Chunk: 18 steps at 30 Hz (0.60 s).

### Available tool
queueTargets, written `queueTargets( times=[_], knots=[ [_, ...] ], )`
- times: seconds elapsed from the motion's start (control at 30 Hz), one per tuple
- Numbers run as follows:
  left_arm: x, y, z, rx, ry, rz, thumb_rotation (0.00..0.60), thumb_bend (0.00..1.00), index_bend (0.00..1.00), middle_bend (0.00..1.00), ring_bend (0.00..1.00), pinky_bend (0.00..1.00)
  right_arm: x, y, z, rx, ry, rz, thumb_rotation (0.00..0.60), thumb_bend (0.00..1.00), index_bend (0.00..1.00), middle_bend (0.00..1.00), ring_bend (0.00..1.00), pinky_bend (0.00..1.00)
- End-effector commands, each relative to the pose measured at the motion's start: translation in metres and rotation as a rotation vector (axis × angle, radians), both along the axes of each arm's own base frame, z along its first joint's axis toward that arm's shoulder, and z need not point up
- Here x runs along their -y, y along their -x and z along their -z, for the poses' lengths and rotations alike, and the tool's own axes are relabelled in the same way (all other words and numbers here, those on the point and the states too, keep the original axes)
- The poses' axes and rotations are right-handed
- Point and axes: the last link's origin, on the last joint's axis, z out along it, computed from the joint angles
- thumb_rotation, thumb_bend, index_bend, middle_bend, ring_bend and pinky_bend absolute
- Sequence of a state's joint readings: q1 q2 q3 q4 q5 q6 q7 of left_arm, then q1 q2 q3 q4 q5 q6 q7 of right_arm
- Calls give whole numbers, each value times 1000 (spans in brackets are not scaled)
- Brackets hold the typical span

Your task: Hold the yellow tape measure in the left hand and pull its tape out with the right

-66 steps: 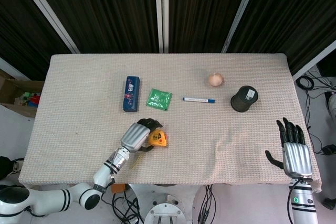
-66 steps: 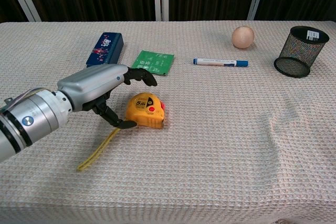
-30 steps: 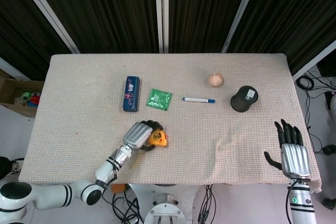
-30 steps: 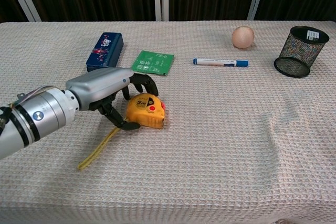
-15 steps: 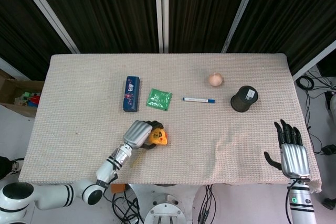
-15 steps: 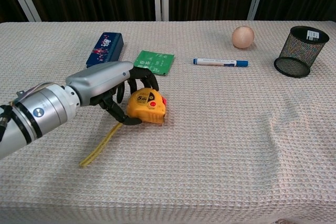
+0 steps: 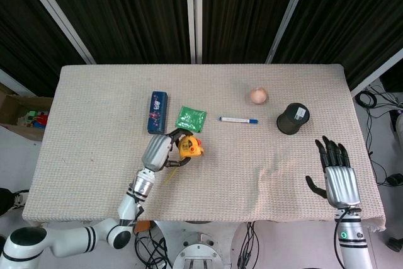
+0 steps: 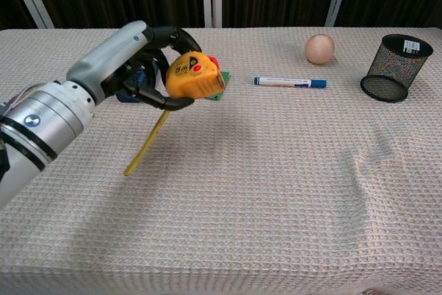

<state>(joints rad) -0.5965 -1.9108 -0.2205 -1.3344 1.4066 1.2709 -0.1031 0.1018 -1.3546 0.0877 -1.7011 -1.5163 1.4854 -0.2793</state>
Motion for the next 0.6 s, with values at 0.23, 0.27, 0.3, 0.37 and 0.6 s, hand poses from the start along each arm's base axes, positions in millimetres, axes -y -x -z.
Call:
queueTargets(
  times=[0.23, 0.27, 0.3, 0.37, 0.6],
  knots=[
    [-3, -27, 1, 234, 9, -73, 600, 358, 636, 638, 564, 663, 45, -102, 28, 120, 38, -231, 600, 209, 40, 0, 0, 0],
    [-2, -30, 3, 246, 12, -70, 600, 358, 639, 642, 565, 664, 49, -114, 34, 151, 31, -239, 600, 218, 77, 0, 0, 0],
    [-2, -31, 4, 256, 14, -68, 600, 359, 641, 644, 565, 664, 52, -123, 39, 177, 21, -246, 600, 227, 119, 2, 0, 0],
    [0, -34, 7, 277, 21, -71, 600, 362, 643, 647, 566, 664, 57, -142, 50, 220, 0, -263, 600, 236, 185, 10, 0, 0],
    [3, -42, 17, 365, 48, -101, 600, 367, 643, 648, 567, 664, 64, -179, 77, 267, -11, -306, 600, 242, 342, 44, 0, 0]
  ],
)
